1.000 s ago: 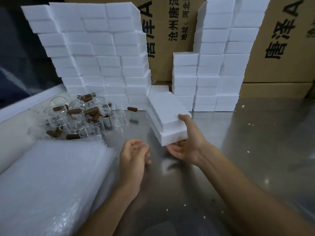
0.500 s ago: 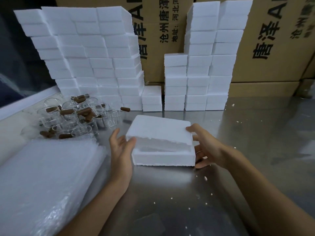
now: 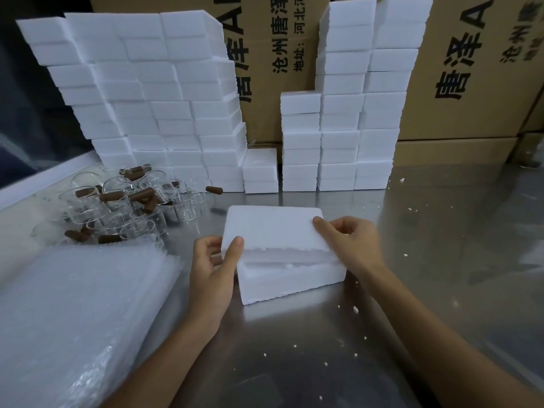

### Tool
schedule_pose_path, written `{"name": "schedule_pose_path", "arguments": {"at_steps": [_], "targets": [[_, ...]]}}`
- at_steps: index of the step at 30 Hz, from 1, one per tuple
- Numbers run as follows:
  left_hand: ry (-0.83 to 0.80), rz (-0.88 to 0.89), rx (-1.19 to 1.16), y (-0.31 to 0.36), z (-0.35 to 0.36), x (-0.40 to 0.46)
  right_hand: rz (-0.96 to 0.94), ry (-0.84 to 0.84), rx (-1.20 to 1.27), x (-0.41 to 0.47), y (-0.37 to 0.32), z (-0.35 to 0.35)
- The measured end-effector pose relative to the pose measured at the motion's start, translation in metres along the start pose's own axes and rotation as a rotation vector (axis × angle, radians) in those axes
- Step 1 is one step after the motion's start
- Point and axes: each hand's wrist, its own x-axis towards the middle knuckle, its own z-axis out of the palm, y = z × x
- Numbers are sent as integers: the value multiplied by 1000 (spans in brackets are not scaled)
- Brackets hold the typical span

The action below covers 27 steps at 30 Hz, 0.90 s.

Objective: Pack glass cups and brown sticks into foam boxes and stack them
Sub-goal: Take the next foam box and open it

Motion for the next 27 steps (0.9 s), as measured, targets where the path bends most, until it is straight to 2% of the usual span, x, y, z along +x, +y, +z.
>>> {"name": "schedule_pose_path", "arguments": {"at_steps": [6, 13, 16, 20, 27], "targets": [[-1, -7, -4, -2, -1, 2, -118, -123, -88, -8, 1, 8], [-156, -35, -35, -1, -4, 3, -86, -289, -80, -6, 7, 6], [-241, -37, 74, 3, -7, 3, -47, -320, -62, -5, 8, 7], [-273, -101, 283, 0, -9, 14, -5, -295, -45, -6, 6, 6], [-232, -149, 410, 1, -7, 22, 72, -121, -144, -6, 8, 10]]}}
